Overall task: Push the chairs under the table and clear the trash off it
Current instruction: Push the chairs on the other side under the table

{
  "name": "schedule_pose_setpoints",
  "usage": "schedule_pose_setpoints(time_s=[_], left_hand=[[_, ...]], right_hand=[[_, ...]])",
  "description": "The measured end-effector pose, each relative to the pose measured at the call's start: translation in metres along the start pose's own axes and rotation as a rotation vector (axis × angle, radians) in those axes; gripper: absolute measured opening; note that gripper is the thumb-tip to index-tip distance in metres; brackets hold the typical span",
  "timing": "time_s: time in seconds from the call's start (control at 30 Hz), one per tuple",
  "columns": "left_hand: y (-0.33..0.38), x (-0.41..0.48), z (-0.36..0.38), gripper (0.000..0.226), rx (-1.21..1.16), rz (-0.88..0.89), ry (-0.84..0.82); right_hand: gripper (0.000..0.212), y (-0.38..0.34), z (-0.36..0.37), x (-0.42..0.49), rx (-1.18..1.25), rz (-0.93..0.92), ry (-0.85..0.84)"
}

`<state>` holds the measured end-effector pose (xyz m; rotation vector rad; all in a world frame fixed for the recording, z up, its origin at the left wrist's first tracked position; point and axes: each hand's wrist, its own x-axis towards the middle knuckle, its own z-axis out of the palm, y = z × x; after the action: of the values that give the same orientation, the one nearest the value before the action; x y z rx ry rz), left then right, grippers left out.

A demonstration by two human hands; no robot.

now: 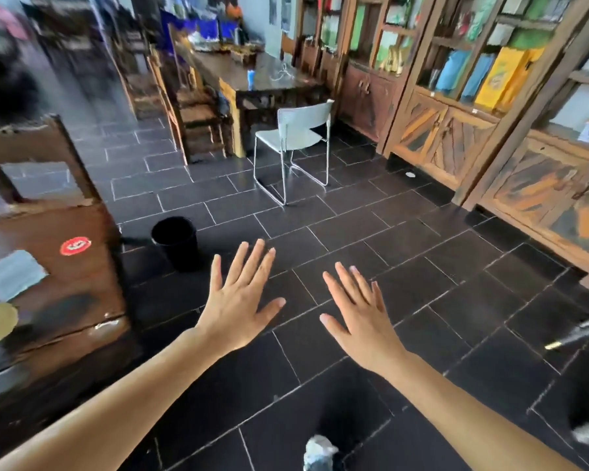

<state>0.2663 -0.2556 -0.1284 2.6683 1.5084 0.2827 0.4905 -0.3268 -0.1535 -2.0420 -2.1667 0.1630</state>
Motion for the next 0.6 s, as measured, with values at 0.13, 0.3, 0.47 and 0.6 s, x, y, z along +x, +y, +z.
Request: schedule_pose_setpoints(time_s=[0.13, 0.3, 0.47, 0.6], left_hand=[[-0.028, 0.062, 0.002, 0.085, 0.014, -0.172, 0.029], [-0.064, 0.093, 0.006, 0.090, -0.068, -0.422, -0.002], [-0.133, 0.118, 0.014, 0.088, -0.037, -0.625, 0.008], [-0.204, 0.167, 0.018, 0.086, -0.008, -0.697, 0.046]], right_hand=[[0.076, 0.027, -0.013, 0.095, -0.033, -0.137, -0.037], [0.076, 0.030, -0.016, 0.200, -0.025, -0.302, -0.102], [0.070, -0.011, 0.004, 0.304, 0.003, -0.483, -0.162], [0.067, -0.049, 0.025, 0.403, 0.029, -0.559, -0.185]])
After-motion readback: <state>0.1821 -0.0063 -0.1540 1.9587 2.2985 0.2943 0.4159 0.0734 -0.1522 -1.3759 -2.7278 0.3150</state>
